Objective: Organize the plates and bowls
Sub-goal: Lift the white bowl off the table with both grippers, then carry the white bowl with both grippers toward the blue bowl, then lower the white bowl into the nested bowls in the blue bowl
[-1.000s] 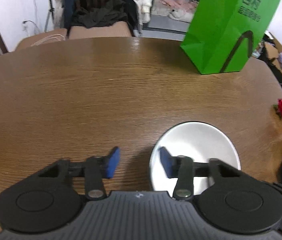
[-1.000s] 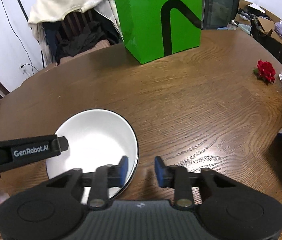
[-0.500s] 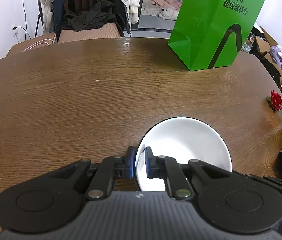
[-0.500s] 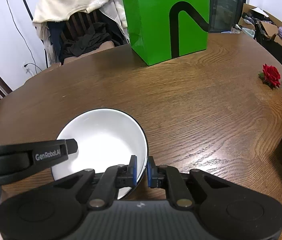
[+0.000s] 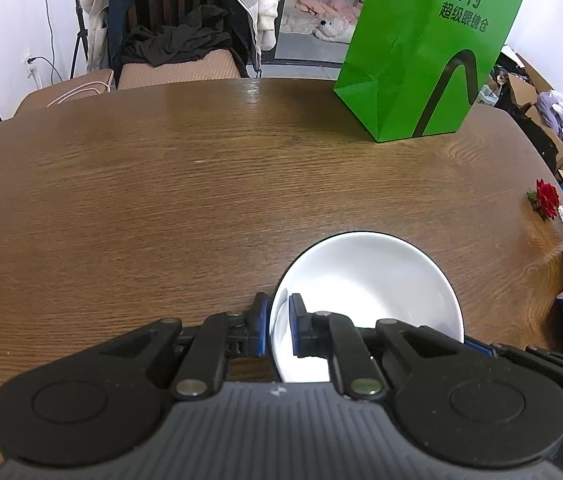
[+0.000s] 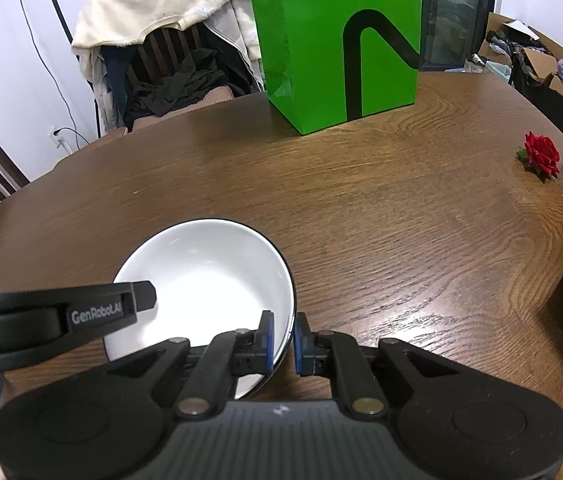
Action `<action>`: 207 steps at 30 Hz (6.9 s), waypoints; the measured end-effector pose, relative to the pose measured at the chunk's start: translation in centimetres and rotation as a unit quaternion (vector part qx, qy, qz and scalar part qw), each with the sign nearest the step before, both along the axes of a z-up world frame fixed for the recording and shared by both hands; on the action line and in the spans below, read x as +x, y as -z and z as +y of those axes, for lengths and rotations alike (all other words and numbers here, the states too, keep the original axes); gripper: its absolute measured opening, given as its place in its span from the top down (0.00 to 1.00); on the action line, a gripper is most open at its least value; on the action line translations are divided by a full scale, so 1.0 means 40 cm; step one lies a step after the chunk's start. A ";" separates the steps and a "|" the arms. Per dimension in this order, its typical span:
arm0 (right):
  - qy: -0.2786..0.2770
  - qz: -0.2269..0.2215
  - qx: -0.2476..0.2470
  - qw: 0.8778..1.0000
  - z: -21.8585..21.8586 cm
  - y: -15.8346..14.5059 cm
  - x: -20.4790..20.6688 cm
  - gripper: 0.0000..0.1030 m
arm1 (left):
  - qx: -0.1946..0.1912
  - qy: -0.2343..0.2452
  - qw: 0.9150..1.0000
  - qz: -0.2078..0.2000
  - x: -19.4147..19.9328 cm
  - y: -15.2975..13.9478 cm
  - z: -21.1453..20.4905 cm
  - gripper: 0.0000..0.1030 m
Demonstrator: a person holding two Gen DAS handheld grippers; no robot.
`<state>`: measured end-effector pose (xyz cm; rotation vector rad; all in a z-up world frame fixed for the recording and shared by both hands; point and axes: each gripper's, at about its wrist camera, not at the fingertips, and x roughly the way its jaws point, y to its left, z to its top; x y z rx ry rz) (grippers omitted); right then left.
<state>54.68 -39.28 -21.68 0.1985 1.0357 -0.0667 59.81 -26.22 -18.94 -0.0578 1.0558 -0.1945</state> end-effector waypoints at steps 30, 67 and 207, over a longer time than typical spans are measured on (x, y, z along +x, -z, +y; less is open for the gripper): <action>-0.004 -0.034 0.001 0.999 0.091 -0.098 -0.148 0.91 | -0.004 0.007 1.000 -0.026 -0.159 -0.081 0.105 0.89; -0.003 -0.046 0.000 0.999 0.316 -0.191 -0.317 0.91 | -0.009 0.004 0.999 -0.038 -0.322 -0.166 0.328 0.89; -0.315 0.009 -0.027 0.949 1.161 -0.245 -0.774 0.91 | -0.026 -0.218 0.975 0.023 -0.975 -0.161 1.159 0.89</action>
